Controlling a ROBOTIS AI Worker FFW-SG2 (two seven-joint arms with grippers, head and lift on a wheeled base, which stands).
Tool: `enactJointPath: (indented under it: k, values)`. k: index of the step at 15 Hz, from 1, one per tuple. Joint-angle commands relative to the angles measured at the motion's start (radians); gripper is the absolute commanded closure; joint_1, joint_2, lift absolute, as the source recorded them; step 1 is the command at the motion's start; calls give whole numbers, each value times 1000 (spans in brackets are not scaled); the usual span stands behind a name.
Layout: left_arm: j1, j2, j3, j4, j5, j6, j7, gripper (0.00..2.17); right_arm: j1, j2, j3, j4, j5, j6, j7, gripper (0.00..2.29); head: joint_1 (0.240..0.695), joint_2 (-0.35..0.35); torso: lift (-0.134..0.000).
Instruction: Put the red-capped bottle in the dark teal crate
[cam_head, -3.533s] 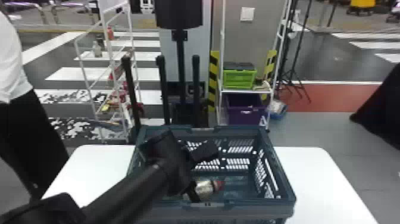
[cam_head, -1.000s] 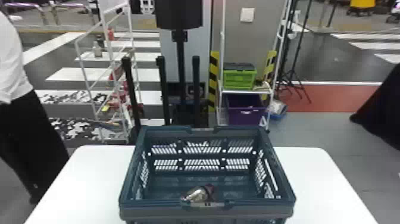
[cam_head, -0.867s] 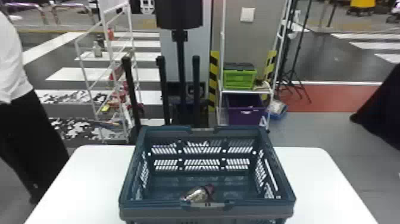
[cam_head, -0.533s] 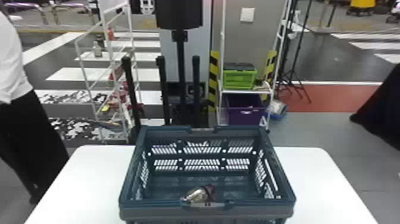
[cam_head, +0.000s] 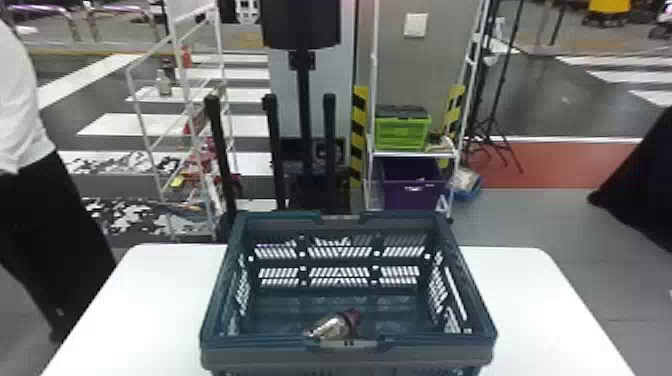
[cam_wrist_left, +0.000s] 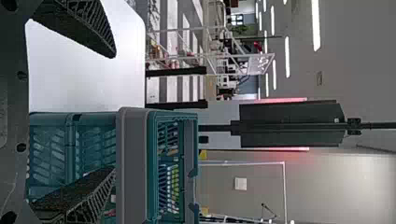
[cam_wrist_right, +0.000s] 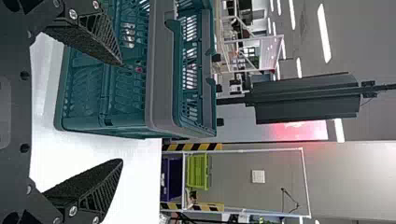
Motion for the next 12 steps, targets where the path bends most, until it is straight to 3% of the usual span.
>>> enactJointPath:
  k: [1,12]
  values:
    - [9,-2,-2,25,1,-55,0,19,8,3,0,-17,6,0,0,151,499,0,0]
    - [30,-4,4,71,24,-156,-13,22,14,11,0,-29,11,0,0,151,499,0,0]
